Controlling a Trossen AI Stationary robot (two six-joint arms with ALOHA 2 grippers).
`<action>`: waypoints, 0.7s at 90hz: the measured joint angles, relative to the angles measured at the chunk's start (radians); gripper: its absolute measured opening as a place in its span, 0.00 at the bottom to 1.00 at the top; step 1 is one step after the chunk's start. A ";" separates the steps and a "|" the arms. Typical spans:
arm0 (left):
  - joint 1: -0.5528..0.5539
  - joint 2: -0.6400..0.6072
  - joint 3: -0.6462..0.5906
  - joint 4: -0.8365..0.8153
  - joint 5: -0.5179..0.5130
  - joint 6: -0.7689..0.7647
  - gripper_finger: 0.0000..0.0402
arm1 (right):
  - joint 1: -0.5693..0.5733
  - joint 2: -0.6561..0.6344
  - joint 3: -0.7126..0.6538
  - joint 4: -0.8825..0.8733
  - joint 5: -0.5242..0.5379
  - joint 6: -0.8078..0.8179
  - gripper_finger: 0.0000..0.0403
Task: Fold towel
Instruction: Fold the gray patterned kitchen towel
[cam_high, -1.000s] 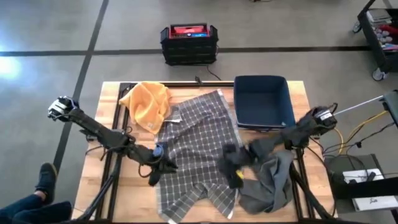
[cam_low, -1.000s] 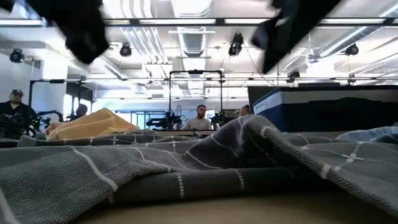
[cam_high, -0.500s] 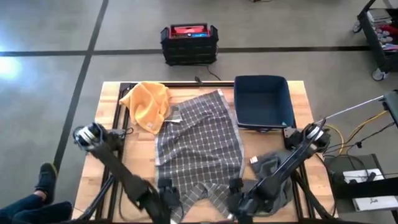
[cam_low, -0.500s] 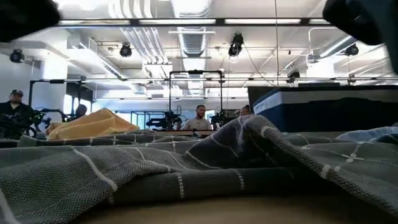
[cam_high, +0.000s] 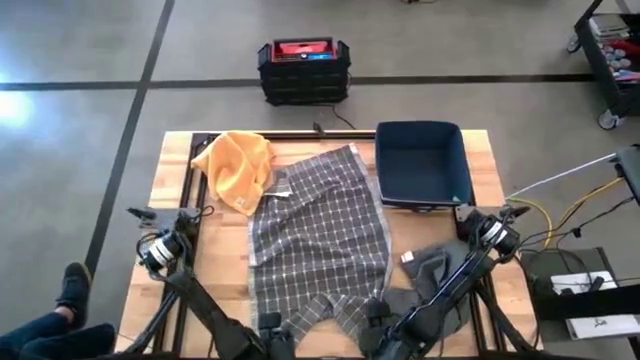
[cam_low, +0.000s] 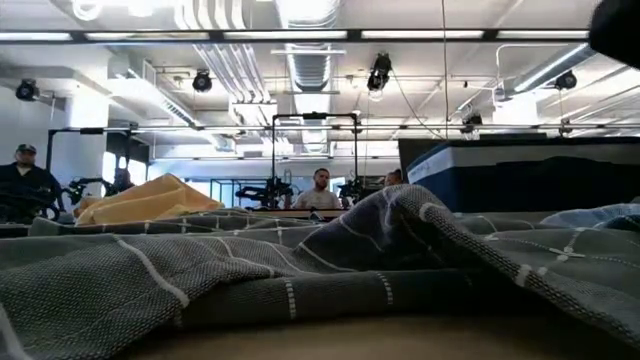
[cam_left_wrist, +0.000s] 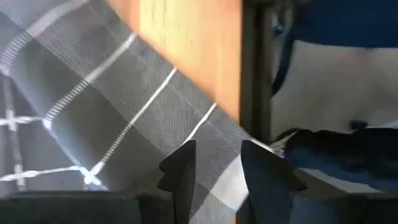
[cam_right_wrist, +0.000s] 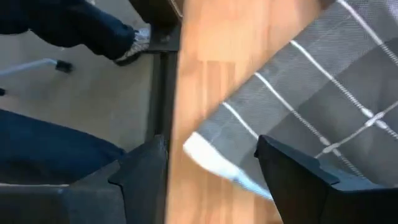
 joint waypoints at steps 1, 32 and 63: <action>0.000 0.003 0.000 0.005 -0.002 -0.001 0.30 | 0.001 0.000 0.000 0.000 0.000 0.002 0.59; -0.002 0.036 -0.001 0.055 -0.037 -0.014 0.27 | 0.003 0.032 0.008 0.067 0.043 -0.031 0.59; -0.009 0.035 -0.004 0.061 -0.029 0.018 0.01 | -0.001 0.128 0.015 -0.021 0.083 0.015 0.50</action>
